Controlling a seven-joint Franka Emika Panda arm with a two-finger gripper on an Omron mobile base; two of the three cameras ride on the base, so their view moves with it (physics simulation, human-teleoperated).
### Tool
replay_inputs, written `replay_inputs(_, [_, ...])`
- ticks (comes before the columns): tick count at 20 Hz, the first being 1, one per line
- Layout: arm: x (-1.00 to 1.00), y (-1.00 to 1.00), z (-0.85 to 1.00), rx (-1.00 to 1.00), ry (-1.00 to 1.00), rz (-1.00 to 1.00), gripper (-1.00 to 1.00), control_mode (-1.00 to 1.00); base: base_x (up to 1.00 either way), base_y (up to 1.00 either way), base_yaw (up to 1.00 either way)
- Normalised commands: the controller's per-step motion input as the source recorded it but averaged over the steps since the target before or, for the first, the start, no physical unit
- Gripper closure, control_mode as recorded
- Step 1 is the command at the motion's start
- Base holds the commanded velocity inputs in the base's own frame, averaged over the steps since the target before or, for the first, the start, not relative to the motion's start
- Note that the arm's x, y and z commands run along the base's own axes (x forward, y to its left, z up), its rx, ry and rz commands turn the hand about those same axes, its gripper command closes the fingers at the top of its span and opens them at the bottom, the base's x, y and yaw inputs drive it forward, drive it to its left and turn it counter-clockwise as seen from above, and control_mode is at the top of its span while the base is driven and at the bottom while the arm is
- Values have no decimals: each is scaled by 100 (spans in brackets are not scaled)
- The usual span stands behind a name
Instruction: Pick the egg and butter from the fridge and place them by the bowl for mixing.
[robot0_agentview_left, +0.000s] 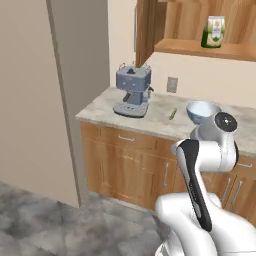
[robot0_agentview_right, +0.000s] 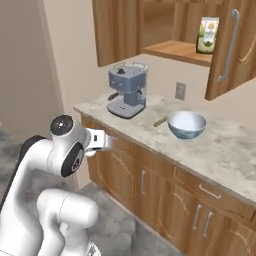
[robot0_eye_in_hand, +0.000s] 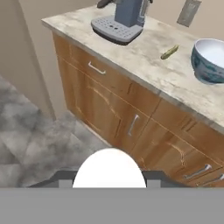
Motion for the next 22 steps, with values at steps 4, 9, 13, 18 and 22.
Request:
replay_inputs(4, [0,0,0,0,0,0,100,100,97,49,-63])
replay_inputs(9, [0,0,0,0,0,0,100,100,100,43,-38])
replay_inputs(13, [0,0,0,0,0,0,100,100,61,-18,-4])
replay_inputs(18, [0,0,0,0,0,0,100,100,42,-11,-19])
replay_inputs(22, [0,0,0,0,0,0,100,100,57,0,-25])
